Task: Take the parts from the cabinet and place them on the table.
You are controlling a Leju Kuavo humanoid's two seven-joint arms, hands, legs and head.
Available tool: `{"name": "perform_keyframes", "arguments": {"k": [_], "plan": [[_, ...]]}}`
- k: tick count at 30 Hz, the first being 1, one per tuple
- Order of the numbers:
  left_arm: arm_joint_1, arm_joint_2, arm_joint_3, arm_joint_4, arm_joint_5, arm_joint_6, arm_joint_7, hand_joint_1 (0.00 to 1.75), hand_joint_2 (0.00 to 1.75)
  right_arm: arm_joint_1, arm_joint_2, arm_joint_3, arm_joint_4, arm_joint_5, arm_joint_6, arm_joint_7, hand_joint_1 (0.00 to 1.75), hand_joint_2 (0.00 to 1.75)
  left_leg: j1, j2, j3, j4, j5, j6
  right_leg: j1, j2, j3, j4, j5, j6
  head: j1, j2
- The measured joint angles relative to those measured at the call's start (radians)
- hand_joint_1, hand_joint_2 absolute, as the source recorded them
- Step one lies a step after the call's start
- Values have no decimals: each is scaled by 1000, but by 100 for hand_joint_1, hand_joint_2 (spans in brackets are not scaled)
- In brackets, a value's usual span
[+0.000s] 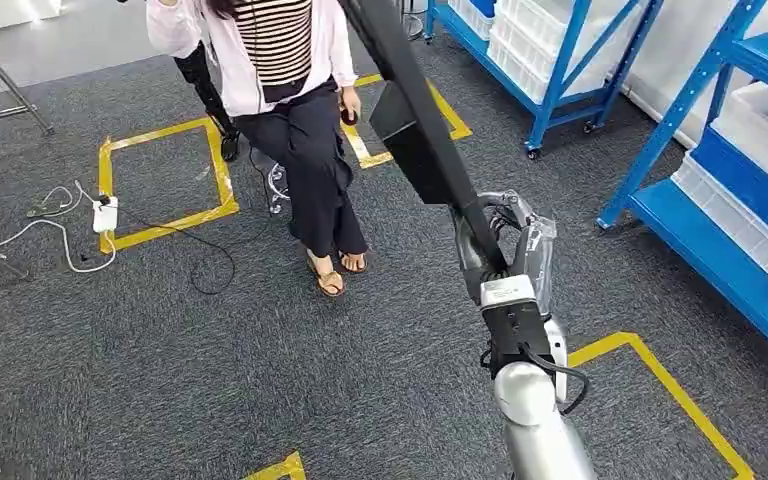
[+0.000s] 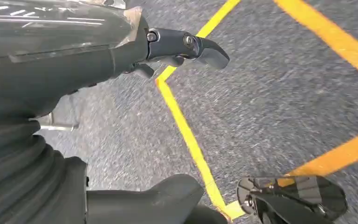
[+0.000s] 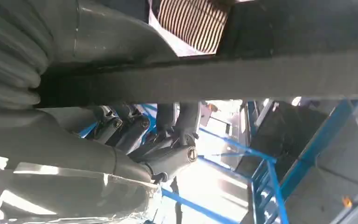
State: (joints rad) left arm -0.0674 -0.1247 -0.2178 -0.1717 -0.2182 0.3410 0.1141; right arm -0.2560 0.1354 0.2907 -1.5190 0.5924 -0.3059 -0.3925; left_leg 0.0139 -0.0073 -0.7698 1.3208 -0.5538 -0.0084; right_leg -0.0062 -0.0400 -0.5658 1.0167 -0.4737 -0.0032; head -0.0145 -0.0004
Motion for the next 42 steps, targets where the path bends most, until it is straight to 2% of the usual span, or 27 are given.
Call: {"name": "perform_keyframes", "arguments": {"k": [2, 3, 4, 5, 9, 10, 11, 13, 14, 15, 17, 18, 19, 21, 24, 25, 26, 28, 29, 30, 31, 33, 34, 35, 39, 41, 42], "plan": [[0, 0, 0, 0, 0, 0, 0, 0, 175, -4, 0, 0, 3, 1, 0, 0, 175, 175, -4, 11, 73, -135, 70, 14, 6, -17, 1, 0, -1, -1, 0, 0], [-1, 0, 0, 0, 0, 0, 0, 0, 175, -7, 1, 0, 3, 1, 0, 0, 175, 175, -9, 34, 132, -235, 107, 27, 9, -26, 3, 0, -2, -2, 0, 0], [-3, 1, 0, 0, 0, 0, 0, 0, 175, -10, 3, 0, 4, 1, 0, 0, 175, 175, -20, 73, 157, -285, 100, 36, 13, -33, 4, 0, -3, -2, 2, 0], [-3, 0, 0, 0, 0, 0, 0, 0, 175, -12, 3, 0, 4, 1, 0, 0, 175, 175, -22, 68, 159, -287, 105, 37, 21, -38, 2, 0, -4, 0, 3, 0], [-3, 0, 0, 0, 0, 0, 0, 0, 175, -13, 2, 0, 4, 1, 0, 0, 175, 175, -22, 64, 158, -290, 106, 37, 20, -39, 2, 0, -4, 1, 3, 0], [1, -1, 0, 0, 0, 0, -1, 0, 175, -13, 5, 0, 7, 0, 0, 0, 175, 175, -28, 36, 153, -297, 112, 46, 17, -64, 8, -7, -5, 10, 0, 0], [-2, -2, 1, 0, 0, 0, -4, 0, 175, -14, 5, 0, 8, 0, 0, -2, 175, 175, -13, 13, 171, -325, 133, 63, 11, 10, -30, 83, -58, 13, 0, 0], [-3, -5, 1, 0, 0, -1, -7, 0, 175, -9, -1, 0, 11, 0, -1, -2, 175, 175, -11, -11, 169, -325, 133, 63, 5, 35, -108, 250, -123, 12, 6, 0], [-2, -6, 1, 0, 0, -1, -7, 0, 175, -4, -3, 0, 13, 0, -1, -2, 175, 175, -11, -23, 168, -325, 134, 62, 2, 36, -136, 306, -137, 18, 6, 0], [0, -6, 1, 0, 0, -1, -7, 0, 175, -2, -5, 0, 13, 0, -1, -2, 175, 175, -11, -34, 168, -325, 134, 61, -3, 36, -139, 307, -130, 26, 6, 0], [0, -7, 1, 0, -1, 0, -7, 0, 175, -3, -6, 0, 14, 0, -1, -2, 175, 175, -7, -60, 169, -321, 134, 55, -15, 38, -76, 170, -64, 54, 6, 0], [0, -8, 1, 0, -2, 0, -7, 0, 175, -3, -6, 0, 14, 0, -2, -2, 175, 175, -4, -72, 168, -316, 132, 49, -24, 54, -27, 67, -22, 68, 6, 0], [0, -8, 1, 0, -3, 0, -7, 0, 175, -3, -6, 0, 14, 0, -2, -2, 175, 175, -3, -81, 163, -308, 128, 39, -34, 94, 0, 3, -13, 73, 8, 0], [1, -8, 1, 0, -3, 2, -7, 0, 175, -3, -7, 0, 14, 0, -2, -2, 175, 175, -8, -94, 151, -303, 129, 25, -21, 81, 5, 1, -7, 51, 9, 0], [7, -7, 2, 0, -3, 3, -7, 0, 175, -5, -3, 1, 15, 1, -2, -2, 175, 175, 0, -107, 147, -307, 135, 12, -18, 68, 4, 0, -1, 34, 10, 0], [8, -8, 2, 0, -2, 3, -7, 0, 175, -9, 2, 2, 15, 2, -2, -3, 175, 175, -1, -57, 137, -281, 115, 7, -23, 56, 7, -4, 1, 22, 8, 0], [6, -8, 3, 0, -1, 3, -7, 0, 175, -10, 4, 2, 14, 2, -2, -3, 175, 175, -2, -24, 113, -230, 82, 4, -20, 47, 7, -4, 0, 8, -2, 0], [1, -5, 3, 0, 0, 3, -7, 0, 175, -10, 4, 2, 15, 2, -2, -3, 175, 175, 0, -1, 32, -67, 6, -1, -12, 26, 7, -4, -3, 4, -2, 0], [1, -5, 3, 0, 0, 1, -7, 0, 175, -9, 4, 2, 17, 2, -2, -3, 175, 175, 0, 0, -2, 2, -15, -2, -8, 14, 7, -4, -3, 2, -4, 0], [2, -4, 4, 0, 0, 0, -7, 0, 175, -9, 4, 2, 18, 2, -1, -3, 175, 175, 0, 0, -10, 16, -8, 0, -6, 4, 7, -4, -4, 1, -3, 0], [2, -3, 4, 0, 0, 0, -7, 0, 175, -9, 4, 2, 19, 2, 0, -3, 175, 175, -1, 1, 6, -18, 18, 4, -3, -5, 8, -4, -5, 0, -3, 0], [2, -2, 4, 0, 1, 0, -7, 0, 175, -11, 6, 2, 19, 2, 0, -3, 175, 175, -5, 18, 94, -181, 97, 17, 0, -21, 11, -4, -7, -2, -3, 0], [0, -2, 4, 0, 3, -1, -7, 0, 175, -12, 7, 3, 19, 3, 0, -3, 175, 175, -11, 55, 146, -274, 123, 28, 3, -28, 13, -4, -8, -2, -3, 0], [-2, -1, 4, 0, 3, -1, -7, 0, 175, -13, 8, 3, 19, 2, 0, -3, 175, 175, -21, 70, 151, -287, 112, 31, 14, -34, 11, -3, -11, 2, -2, 0], [1, -2, 5, 0, 6, 0, -8, 0, 175, -16, 11, 7, 19, 2, 0, -3, 175, 175, -26, 30, 150, -306, 123, 49, 14, -65, 20, -13, -13, 18, -4, 0], [1, -3, 5, 0, 6, 0, -8, 0, 175, -16, 10, 7, 19, 2, 0, -3, 175, 175, -14, 14, 165, -325, 138, 62, 9, 10, -9, 48, -46, 19, -3, 0], [-2, -3, 5, 0, 6, 0, -10, 0, 175, -16, 8, 7, 19, 2, 0, -3, 175, 175, -13, 3, 164, -325, 138, 63, 5, 27, -42, 122, -79, 15, 2, 0]]}}
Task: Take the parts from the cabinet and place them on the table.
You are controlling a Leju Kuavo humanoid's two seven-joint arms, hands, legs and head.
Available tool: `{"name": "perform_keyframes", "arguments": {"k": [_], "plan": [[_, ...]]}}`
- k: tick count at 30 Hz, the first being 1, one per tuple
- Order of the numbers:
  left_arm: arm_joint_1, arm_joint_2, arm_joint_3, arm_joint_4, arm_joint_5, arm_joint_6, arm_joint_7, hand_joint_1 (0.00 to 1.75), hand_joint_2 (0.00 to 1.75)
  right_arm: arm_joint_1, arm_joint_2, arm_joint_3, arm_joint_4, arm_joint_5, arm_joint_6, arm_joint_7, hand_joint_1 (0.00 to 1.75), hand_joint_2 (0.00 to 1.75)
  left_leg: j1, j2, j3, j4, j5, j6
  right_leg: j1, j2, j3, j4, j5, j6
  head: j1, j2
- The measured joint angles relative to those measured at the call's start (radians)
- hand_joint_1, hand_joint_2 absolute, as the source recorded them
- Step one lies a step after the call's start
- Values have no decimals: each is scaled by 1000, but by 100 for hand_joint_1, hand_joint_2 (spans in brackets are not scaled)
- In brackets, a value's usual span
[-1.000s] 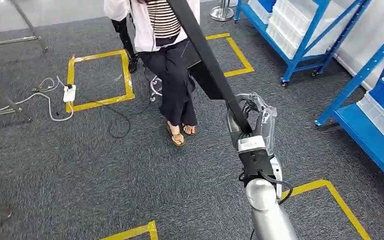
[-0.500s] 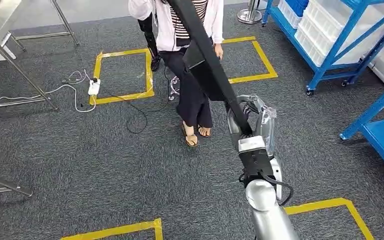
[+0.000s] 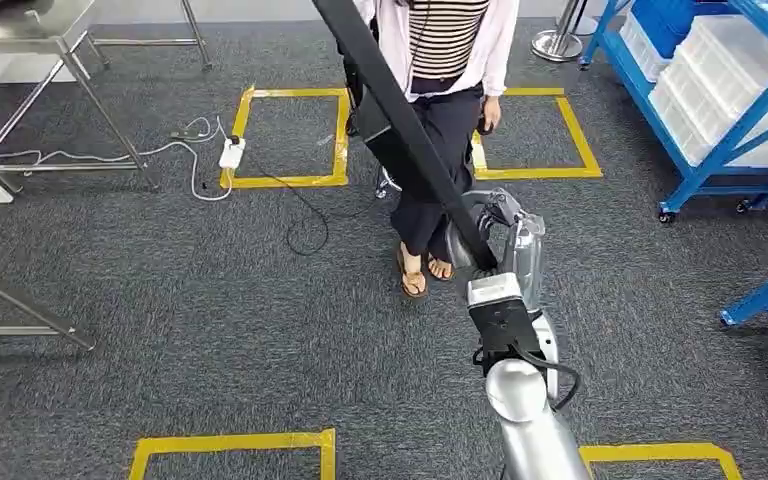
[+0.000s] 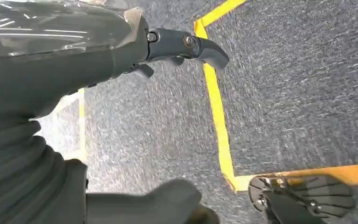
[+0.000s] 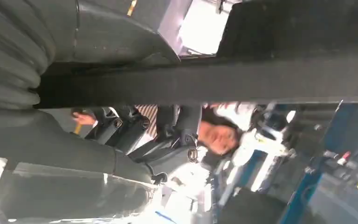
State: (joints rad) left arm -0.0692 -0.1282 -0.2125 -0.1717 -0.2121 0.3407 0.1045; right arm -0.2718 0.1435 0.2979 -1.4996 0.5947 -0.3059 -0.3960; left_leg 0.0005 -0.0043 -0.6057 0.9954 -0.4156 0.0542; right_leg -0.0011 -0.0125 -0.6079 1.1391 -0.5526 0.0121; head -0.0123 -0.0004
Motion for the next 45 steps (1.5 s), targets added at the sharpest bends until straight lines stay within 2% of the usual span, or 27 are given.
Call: {"name": "perform_keyframes", "arguments": {"k": [2, 3, 5, 7, 8, 9, 12, 13, 14, 16, 18, 19, 20, 22, 23, 27, 28, 30, 31, 33, 34, 37, 38, 40, 42, 43, 45], "plan": [[0, -4, 0, 0, 0, -1, 0, 0, 175, 6, -3, 0, 4, 0, 0, 1, 175, 175, 0, -23, -1, 0, 0, 0, -3, 7, -77, 150, -52, 0, 1, 0], [2, -4, 0, 0, 0, -1, 0, 0, 175, 8, -5, 0, 6, 0, 0, 1, 175, 175, 0, -35, -1, 1, 0, 0, -5, 8, -97, 181, -54, 7, 2, 0], [4, -5, 0, 0, 0, -1, 0, 0, 175, 8, -7, 0, 8, 0, 0, 1, 175, 175, 3, -61, 0, 3, 0, -2, -13, 9, -58, 86, -1, 30, 2, 0], [3, -6, 0, 0, 0, -1, 0, 0, 175, 6, -8, 0, 8, 0, 0, 1, 175, 175, 8, -84, -1, 15, -5, -12, -27, 39, 34, -107, 77, 52, 1, 0], [4, -4, 0, 0, 0, -1, 0, 0, 175, 6, -8, 0, 8, 0, 0, 1, 175, 175, 5, -92, -5, 18, -7, -21, -20, 54, 36, -114, 67, 45, 3, 0], [3, -4, 0, 0, 0, -1, 0, 0, 175, 5, -8, 0, 8, 2, 0, 0, 175, 175, 2, -97, -11, 26, -9, -27, -21, 48, 44, -125, 75, 32, 5, 0], [10, -4, 0, 0, 0, 0, 0, 0, 175, 6, -5, 1, 8, 2, 0, 1, 175, 175, 10, -108, -18, 19, -2, -39, -13, 34, 42, -123, 82, 16, 0, 0], [12, -3, 0, 0, 0, 0, 0, 0, 175, 4, -2, 2, 8, 1, 2, 1, 175, 175, 13, -98, -20, 27, -10, -43, -22, 24, 44, -127, 85, 7, 1, 0], [11, -5, 0, 0, 0, 0, 0, 0, 175, 3, 1, 3, 8, 2, 3, 1, 175, 175, 7, -56, -32, 57, -32, -46, -20, 21, 45, -127, 83, -3, -4, 0], [7, -3, 0, 0, 0, 0, -1, 0, 175, 3, 2, 3, 8, 2, 3, 1, 175, 175, 10, -12, -103, 205, -111, -53, -12, 2, 44, -127, 82, -17, -11, 0], [6, -2, 0, 0, 0, 0, -2, 0, 175, 4, 1, 3, 9, 2, 3, 2, 175, 175, 10, -3, -170, 338, -155, -54, -5, -20, 43, -127, 80, -20, -12, 0], [6, -2, 1, 0, 0, 0, -2, 0, 175, 4, 1, 3, 9, 2, 3, 2, 175, 175, 10, -3, -171, 339, -143, -52, -3, -30, 43, -127, 79, -20, -11, 0], [7, -1, 1, 0, 0, 0, -2, 0, 175, 3, 1, 3, 9, 2, 3, 2, 175, 175, 10, -1, -148, 293, -113, -48, -1, -39, 44, -127, 78, -22, -13, 0], [6, 1, 3, 0, 0, 1, -2, 0, 175, 1, 3, 3, 9, 2, 3, 2, 175, 175, 3, 26, -42, 101, -30, -30, 3, -56, 47, -127, 77, -23, -12, 0], [3, 2, 4, 0, 0, 1, -2, 0, 175, -1, 3, 3, 9, 2, 3, 2, 175, 175, -9, 81, -7, 32, -31, -19, 5, -62, 48, -127, 76, -23, -11, 0], [2, 1, 8, 0, 0, 2, -4, 0, 175, -4, 5, 3, 9, 3, 6, 2, 175, 175, -20, 45, -12, 26, -27, -9, 8, -96, 53, -135, 73, -7, -13, 0], [3, 1, 8, 0, 0, 3, -4, 0, 175, -6, 8, 3, 8, 3, 6, 2, 175, 175, -8, 31, 7, 2, -13, -1, 15, -96, 53, -131, 67, -2, -13, 0], [1, 0, 10, 0, 0, 5, -4, 0, 175, -8, 7, 3, 8, 4, 6, 1, 175, 175, -4, 16, 16, -11, -2, 8, 6, -19, 23, -53, 26, -5, -14, 0], [-1, -1, 10, 0, -1, 6, -4, 0, 175, -8, 4, 3, 9, 4, 6, 1, 175, 175, -3, 3, 15, -11, -1, 8, 2, 0, -12, 22, -6, -7, -8, 0], [0, -5, 10, 0, -2, 6, -4, 0, 175, -5, -2, 3, 14, 4, 6, 3, 175, 175, -3, -24, 14, -11, -2, 8, -3, 8, -87, 167, -56, -3, -6, 0], [2, -5, 10, 0, -2, 5, -4, 0, 175, -4, -4, 3, 17, 5, 6, 3, 175, 175, -2, -37, 14, -11, -1, 7, -6, 8, -96, 178, -51, 6, -5, 0], [3, -5, 10, 0, -2, 5, -4, 0, 175, -6, -5, 3, 18, 5, 6, 3, 175, 175, 5, -75, 15, -1, -5, -3, -22, 19, 1, -41, 55, 45, -6, 0], [3, -5, 10, 0, -2, 5, -4, 0, 175, -7, -5, 3, 18, 5, 6, 3, 175, 175, 7, -86, 11, 7, -10, -11, -32, 50, 39, -127, 80, 53, -5, 0], [4, -4, 11, 0, -2, 4, -5, 0, 175, -7, -6, 4, 19, 5, 7, 3, 175, 175, 2, -99, -2, 16, -12, -26, -22, 47, 44, -128, 80, 31, -5, 0], [10, -4, 11, 0, -2, 4, -5, 0, 175, -7, -5, 4, 21, 5, 8, 3, 175, 175, 7, -106, -5, 13, -9, -32, -16, 39, 42, -127, 82, 21, -5, 0], [12, -3, 12, 0, -2, 5, -5, 0, 175, -9, -3, 5, 22, 5, 9, 3, 175, 175, 9, -108, -8, 16, -12, -35, -23, 32, 43, -130, 85, 15, -6, 0], [11, -4, 12, 0, -2, 9, -5, 0, 175, -13, 1, 5, 22, 4, 9, 3, 175, 175, 5, -26, -34, 80, -55, -45, -21, 18, 46, -131, 83, -2, -17, 0]]}}
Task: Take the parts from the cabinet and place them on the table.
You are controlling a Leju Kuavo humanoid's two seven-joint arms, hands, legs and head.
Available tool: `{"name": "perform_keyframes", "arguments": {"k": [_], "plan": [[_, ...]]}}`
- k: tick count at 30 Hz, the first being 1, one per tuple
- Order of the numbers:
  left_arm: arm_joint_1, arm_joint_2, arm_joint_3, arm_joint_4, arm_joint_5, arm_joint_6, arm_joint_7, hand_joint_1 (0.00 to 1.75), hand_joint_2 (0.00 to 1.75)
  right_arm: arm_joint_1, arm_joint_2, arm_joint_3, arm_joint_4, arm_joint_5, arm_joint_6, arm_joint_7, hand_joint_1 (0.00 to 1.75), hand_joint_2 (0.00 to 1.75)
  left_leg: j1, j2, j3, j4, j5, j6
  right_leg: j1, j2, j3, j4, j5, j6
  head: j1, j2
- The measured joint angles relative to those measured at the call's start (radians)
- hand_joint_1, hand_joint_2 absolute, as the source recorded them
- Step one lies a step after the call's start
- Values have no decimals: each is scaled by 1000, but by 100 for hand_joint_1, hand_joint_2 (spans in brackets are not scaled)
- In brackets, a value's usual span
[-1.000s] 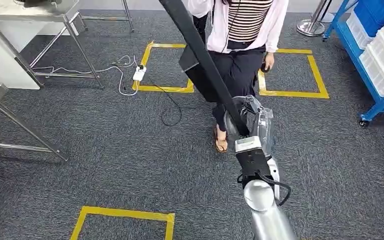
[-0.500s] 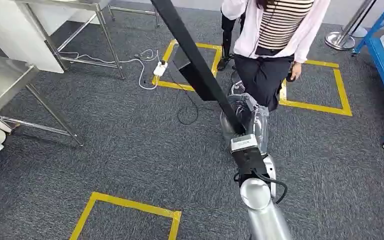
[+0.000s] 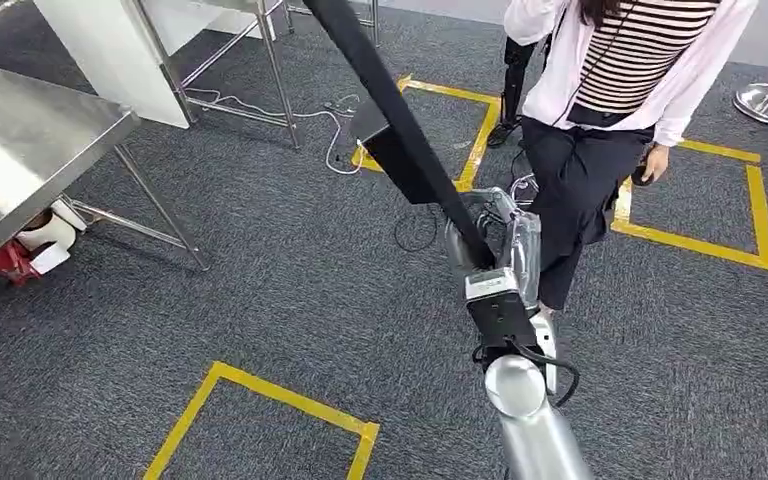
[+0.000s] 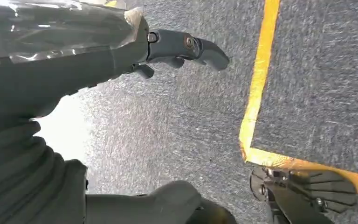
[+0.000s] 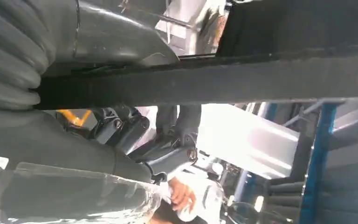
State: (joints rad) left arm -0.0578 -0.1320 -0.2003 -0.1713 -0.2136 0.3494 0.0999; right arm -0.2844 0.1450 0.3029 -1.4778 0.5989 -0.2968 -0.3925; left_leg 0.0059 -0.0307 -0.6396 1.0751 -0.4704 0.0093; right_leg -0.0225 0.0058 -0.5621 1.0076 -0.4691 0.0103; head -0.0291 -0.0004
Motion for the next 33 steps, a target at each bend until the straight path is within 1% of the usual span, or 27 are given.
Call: {"name": "perform_keyframes", "arguments": {"k": [1, 2, 3, 4, 5, 6, 7, 8, 9, 12, 13, 14, 15, 16, 18, 19, 20, 21, 22, 23, 24, 26, 28, 29, 30, 31, 33], "plan": [[-3, 0, 0, 0, 0, 3, -2, 0, 175, 0, 0, 0, 0, 0, 0, 0, 175, 175, 2, 17, -38, 77, -41, -3, 4, -9, 0, 0, -2, -6, 1, 0], [-4, 1, 1, 0, 0, 8, -2, 0, 175, 1, -1, 0, 0, 0, 0, 0, 175, 175, 4, 22, -79, 159, -77, -5, 8, -20, 0, 0, -4, -11, 0, 0], [-4, 1, 2, 0, 0, 9, -3, 0, 175, 1, -1, 0, 2, 0, 0, 0, 175, 175, 4, 24, -117, 231, -101, -5, 10, -31, 0, 0, -5, -13, -1, 0], [-3, 2, 2, 0, 0, 9, -3, 0, 175, 1, -1, 0, 3, 0, 0, 0, 175, 175, 4, 24, -133, 259, -100, -5, 12, -40, 0, 1, -6, -14, 0, 0], [-2, 3, 3, 0, 0, 9, -3, 0, 175, 1, -1, 0, 3, 0, 0, 0, 175, 175, 4, 24, -125, 238, -77, -2, 14, -49, 2, 1, -7, -15, 0, 0], [-2, 3, 3, 0, 0, 9, -3, 0, 175, 0, -1, 0, 3, 0, 0, 0, 175, 175, 4, 28, -90, 167, -34, 4, 16, -59, 4, 0, -9, -17, 0, 0], [-2, 4, 3, 0, 0, 9, -3, 0, 175, 0, 0, 1, 3, 0, 0, 0, 175, 175, 1, 41, -39, 69, 12, 12, 19, -66, 7, 0, -11, -19, 0, 0], [-3, 4, 3, 0, 0, 9, -4, 0, 175, -1, 2, 2, 3, 0, 0, 0, 175, 175, -4, 73, 12, -24, 45, 23, 21, -74, 10, 0, -14, -17, 0, 0], [-7, 4, 3, 0, 0, 9, -4, 0, 175, -1, 2, 2, 3, 0, 0, 0, 175, 175, -15, 103, 23, -47, 27, 24, 28, -80, 9, 0, -15, -15, 1, 0], [-8, 4, 3, 0, 0, 9, -5, 0, 175, -2, 2, 3, 3, 0, 0, 0, 175, 175, -23, 73, 17, -51, 31, 31, 25, -104, 11, -4, -19, -4, 2, 0], [-7, 5, 4, 0, 0, 10, -5, 0, 175, -5, 4, 3, 3, 0, 0, 0, 175, 175, -23, 60, 22, -62, 35, 38, 28, -114, 18, -8, -19, 2, -1, 0], [-4, 4, 6, 0, 0, 10, -5, 0, 175, -4, 7, 3, 2, 0, 0, 0, 175, 175, -8, 52, 39, -80, 48, 42, 28, -89, 8, 6, -29, 7, 2, 0], [-6, 3, 8, 0, 0, 11, -5, 0, 175, -4, 7, 3, 2, 0, 0, 0, 175, 175, -9, 43, 44, -89, 52, 50, 25, -43, 0, 41, -46, 5, 3, 0], [-9, 3, 10, 0, 0, 11, -5, 0, 175, -5, 5, 3, 2, 0, 0, -3, 175, 175, -9, 34, 44, -89, 53, 51, 21, -20, -33, 111, -76, -1, 3, 0], [-11, 0, 11, 0, 0, 11, -6, 0, 175, 2, -2, 3, 3, 2, 0, 0, 175, 175, -8, 8, 44, -88, 53, 51, 17, -11, -114, 268, -135, -3, 8, 0], [-10, -1, 11, 0, 0, 11, -6, 0, 175, 6, -4, 3, 4, 1, 0, 0, 175, 175, -8, -4, 44, -88, 53, 51, 15, -10, -143, 314, -142, 3, 8, 0], [-7, -1, 11, 0, 0, 11, -6, 0, 175, 7, -6, 3, 4, 1, -1, 0, 175, 175, -8, -18, 45, -88, 52, 50, 13, -10, -145, 299, -126, 13, 8, 0], [-7, -1, 12, 0, 0, 11, -6, 0, 175, 7, -7, 3, 4, 1, -1, 0, 175, 175, -6, -32, 46, -87, 52, 49, 10, -9, -120, 236, -91, 26, 8, 0], [-7, -2, 12, 0, 0, 11, -6, 0, 175, 6, -7, 3, 4, 0, -1, 0, 175, 175, -4, -44, 47, -84, 50, 46, 6, -5, -80, 145, -48, 37, 8, 0], [-8, -3, 12, 0, 0, 11, -6, 0, 175, 6, -7, 3, 4, 0, -1, 0, 175, 175, -2, -55, 47, -78, 47, 40, -2, 13, -37, 48, -9, 48, 8, 0], [-8, -2, 13, 0, 0, 11, -6, 0, 175, 6, -8, 3, 4, 0, -1, 0, 175, 175, -3, -64, 43, -71, 42, 32, -5, 37, -20, 5, -2, 46, 11, 0], [-6, -3, 13, 0, 0, 12, -6, 0, 175, 6, -10, 3, 4, 1, -1, -1, 175, 175, -6, -76, 34, -67, 40, 20, 3, 23, -13, 1, 5, 23, 9, 0], [1, -2, 13, 0, 0, 12, -6, 0, 175, 5, -7, 3, 4, 1, -1, 0, 175, 175, 0, -83, 30, -69, 42, 12, 7, 13, -14, 1, 8, 11, 8, 0], [2, -1, 13, 0, 0, 13, -6, 0, 175, 3, -6, 3, 4, 0, -1, -1, 175, 175, 3, -61, 29, -60, 34, 8, -1, 7, -12, -4, 12, 3, 8, 0], [2, -1, 12, 0, 0, 13, -6, 0, 175, 3, -2, 3, 4, 0, -1, -1, 175, 175, -2, -16, 19, -34, 14, 2, 0, 2, -10, -4, 10, -4, 4, 0], [1, -1, 12, 0, 0, 13, -6, 0, 175, 2, -1, 3, 4, 1, -1, -1, 175, 175, -1, 12, -12, 31, -27, -4, 2, -7, -9, -4, 8, -8, 0, 0], [-1, -1, 12, 0, 0, 17, -6, 0, 175, 2, -2, 3, 5, 1, -1, -1, 175, 175, 2, 23, -91, 188, -98, -8, 7, -25, -10, -3, 6, -12, 0, 0]]}}
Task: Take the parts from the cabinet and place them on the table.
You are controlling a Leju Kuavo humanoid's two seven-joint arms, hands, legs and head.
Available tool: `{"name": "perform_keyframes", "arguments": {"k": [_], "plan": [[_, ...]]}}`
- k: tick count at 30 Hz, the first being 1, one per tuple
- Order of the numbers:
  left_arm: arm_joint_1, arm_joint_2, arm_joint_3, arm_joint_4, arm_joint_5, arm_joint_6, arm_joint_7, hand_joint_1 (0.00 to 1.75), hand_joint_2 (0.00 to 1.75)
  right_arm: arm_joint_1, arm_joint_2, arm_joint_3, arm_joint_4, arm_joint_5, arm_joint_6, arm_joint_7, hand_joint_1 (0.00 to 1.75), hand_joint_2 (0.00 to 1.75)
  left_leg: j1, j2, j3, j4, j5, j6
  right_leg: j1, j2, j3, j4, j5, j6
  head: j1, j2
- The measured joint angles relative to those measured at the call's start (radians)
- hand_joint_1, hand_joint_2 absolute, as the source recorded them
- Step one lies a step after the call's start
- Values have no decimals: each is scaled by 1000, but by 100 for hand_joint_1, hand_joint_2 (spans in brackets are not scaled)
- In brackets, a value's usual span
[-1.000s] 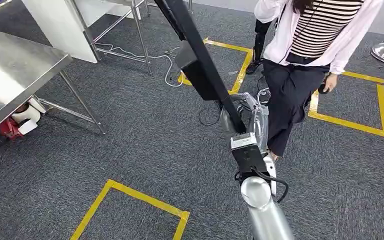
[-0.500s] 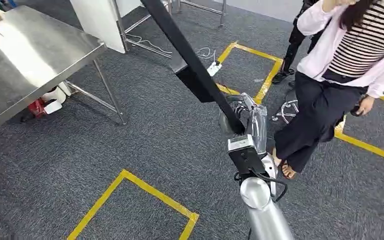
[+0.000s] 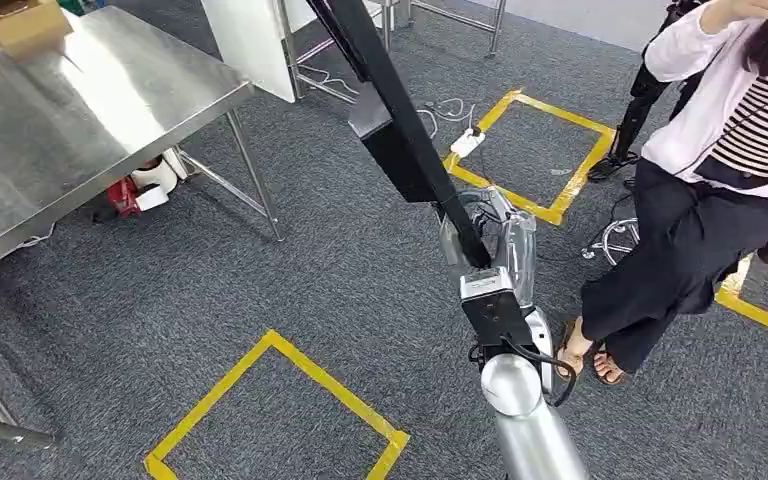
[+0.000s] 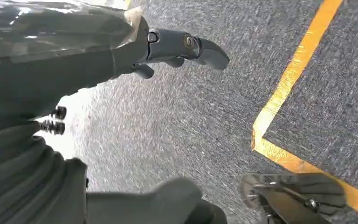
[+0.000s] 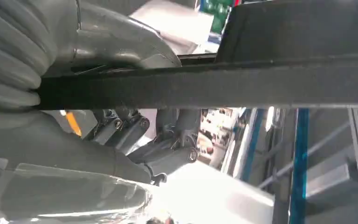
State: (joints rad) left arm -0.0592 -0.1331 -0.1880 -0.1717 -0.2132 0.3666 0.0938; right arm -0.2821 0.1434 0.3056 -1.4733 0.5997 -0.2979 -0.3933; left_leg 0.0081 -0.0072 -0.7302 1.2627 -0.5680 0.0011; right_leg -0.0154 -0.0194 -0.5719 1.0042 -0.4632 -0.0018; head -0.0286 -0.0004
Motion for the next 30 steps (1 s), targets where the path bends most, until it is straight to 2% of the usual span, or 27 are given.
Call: {"name": "perform_keyframes", "arguments": {"k": [1, 2, 3, 4, 5, 6, 7, 8, 10, 11, 12, 13, 14, 15, 16, 17, 18, 20, 21, 22, 23, 25, 26, 27, 28, 29, 30], "plan": [[0, 0, 0, 0, 0, 2, 0, 0, 175, 0, 0, 0, 3, 0, 0, 0, 175, 175, 1, 0, -29, 55, -13, -1, 3, -11, 0, 0, -1, -2, 0, 0], [1, 2, 1, 0, 0, 3, 0, 0, 175, 0, 0, 0, 5, 0, 0, 0, 175, 175, 2, 0, -33, 57, -1, 0, 4, -20, 1, 0, -3, -3, 0, 0], [3, 2, 1, 0, 0, 5, 0, 0, 175, -1, 0, 0, 5, 0, 0, 0, 175, 175, 1, 2, -11, 8, 35, 4, 6, -30, 3, 0, -4, -4, 0, 0], [2, 2, 1, 0, 0, 7, 0, 0, 175, -3, 0, 0, 5, 0, 0, 0, 175, 175, 1, 9, 29, -72, 78, 9, 7, -38, 5, 0, -5, -5, 0, 0], [2, 2, 1, 0, 0, 8, 0, 0, 175, -5, 1, 0, 5, 0, 0, 0, 175, 175, -2, 27, 82, -171, 121, 18, 9, -46, 8, 0, -7, -7, 0, 0], [0, 2, 1, 0, 0, 9, 0, 0, 175, -8, 3, 0, 5, 0, 0, 0, 175, 175, -11, 79, 119, -243, 132, 29, 11, -52, 10, -1, -8, -7, 1, 0], [-3, 2, 2, 0, 0, 10, 0, 0, 175, -10, 2, 0, 5, 0, 0, 0, 175, 175, -18, 83, 120, -245, 126, 29, 21, -60, 8, -1, -12, 0, 3, 0], [-5, 1, 2, 0, 0, 12, 0, 0, 175, -12, 3, 0, 6, 0, 0, 0, 175, 175, -22, 69, 117, -247, 127, 33, 17, -66, 9, -1, -12, 1, -1, 0], [-3, 1, 3, 0, 1, 12, 0, 0, 175, -12, 5, 0, 7, 0, 0, 0, 175, 175, -24, 50, 115, -251, 128, 39, 15, -85, 16, -8, -13, 10, -1, 0], [-3, 1, 4, 0, 1, 13, 0, 0, 175, -13, 9, 0, 6, 0, 0, -1, 175, 175, -17, 36, 135, -272, 140, 48, 24, -87, 19, -7, -19, 18, -2, 0], [-1, -2, 5, 0, 1, 13, 0, 0, 175, -15, 8, 0, 7, 0, 0, -1, 175, 175, -14, 30, 143, -283, 145, 50, 17, -50, 11, 13, -29, 21, 3, 0], [-5, -2, 5, 0, 1, 14, 0, 0, 175, -17, 7, 0, 7, 0, 0, -3, 175, 175, -11, 21, 145, -286, 151, 59, 15, -15, -7, 64, -55, 16, 1, 0], [-8, -2, 5, 0, 1, 13, -1, 0, 175, -18, 2, 0, 8, 0, 0, -3, 175, 175, -11, 8, 144, -286, 151, 60, 12, 4, -43, 138, -86, 12, 7, 0], [-8, -5, 5, 0, 0, 13, -2, 0, 175, -16, -2, -1, 10, -1, 0, -2, 175, 175, -10, -7, 144, -286, 151, 60, 9, 12, -90, 228, -119, 11, 8, 0], [-8, -5, 5, 0, 0, 13, -2, 0, 175, -14, -6, -1, 14, -1, 0, -1, 175, 175, -10, -21, 143, -286, 150, 60, 6, 15, -127, 293, -137, 16, 7, 0], [-6, -5, 5, 0, 0, 13, -2, 0, 175, -13, -8, -1, 15, -2, 0, -1, 175, 175, -10, -34, 143, -285, 150, 59, 4, 15, -141, 308, -132, 24, 8, 0], [-5, -5, 5, 0, 0, 13, -2, 0, 175, -13, -10, -1, 16, -2, 0, -1, 175, 175, -9, -47, 143, -283, 150, 58, 1, 16, -129, 271, -109, 36, 7, 0], [-5, -6, 6, 0, 0, 13, -3, 0, 175, -14, -11, -1, 15, -2, 0, -1, 175, 175, -4, -74, 143, -272, 143, 49, -9, 25, -48, 93, -25, 62, 8, 0], [-5, -7, 7, 0, 0, 13, -3, 0, 175, -14, -11, -1, 15, 0, 0, -1, 175, 175, -3, -87, 139, -262, 137, 40, -18, 53, -10, 7, 1, 69, 8, 0], [-6, -5, 8, 0, 0, 14, -3, 0, 175, -14, -11, 0, 16, 2, 1, -1, 175, 175, -9, -94, 132, -254, 132, 32, -10, 61, -7, 8, -4, 58, 12, 0], [-5, -6, 8, 0, -1, 15, -3, 0, 175, -15, -10, 0, 15, 5, 2, -1, 175, 175, -8, -96, 127, -251, 131, 28, -11, 50, -4, 6, 0, 46, 9, 0], [2, -6, 9, 0, -2, 16, -3, 0, 175, -15, -8, 0, 15, 6, 5, 0, 175, 175, -3, -102, 125, -257, 135, 21, -2, 44, -6, 8, 1, 31, 7, 0], [4, -5, 9, 0, -2, 17, -3, 0, 175, -17, -6, 0, 15, 6, 8, -1, 175, 175, -2, -106, 123, -254, 133, 18, -9, 37, -5, 4, 3, 24, 6, 0], [6, -4, 10, 0, -2, 17, -3, 0, 175, -20, -5, 0, 15, 7, 9, 0, 175, 175, -1, -83, 121, -240, 121, 13, -12, 30, -2, 1, 5, 16, 7, 0], [5, -5, 10, 0, 1, 17, -5, 0, 175, -20, -4, 0, 15, 8, 9, 0, 175, 175, -4, -43, 103, -202, 94, 7, -12, 23, 0, 0, 3, 6, -5, 0], [2, -5, 14, 0, 4, 17, -6, 0, 175, -21, -5, 0, 15, 8, 9, 0, 175, 175, -2, -18, 70, -135, 57, 3, -10, 16, 0, 0, 1, 3, -6, 0], [1, -5, 16, 0, 5, 17, -6, 0, 175, -21, -6, -1, 15, 9, 9, 0, 175, 175, 2, -6, 29, -55, 21, -1, -7, 7, 1, 1, 0, 1, -6, 0]]}}
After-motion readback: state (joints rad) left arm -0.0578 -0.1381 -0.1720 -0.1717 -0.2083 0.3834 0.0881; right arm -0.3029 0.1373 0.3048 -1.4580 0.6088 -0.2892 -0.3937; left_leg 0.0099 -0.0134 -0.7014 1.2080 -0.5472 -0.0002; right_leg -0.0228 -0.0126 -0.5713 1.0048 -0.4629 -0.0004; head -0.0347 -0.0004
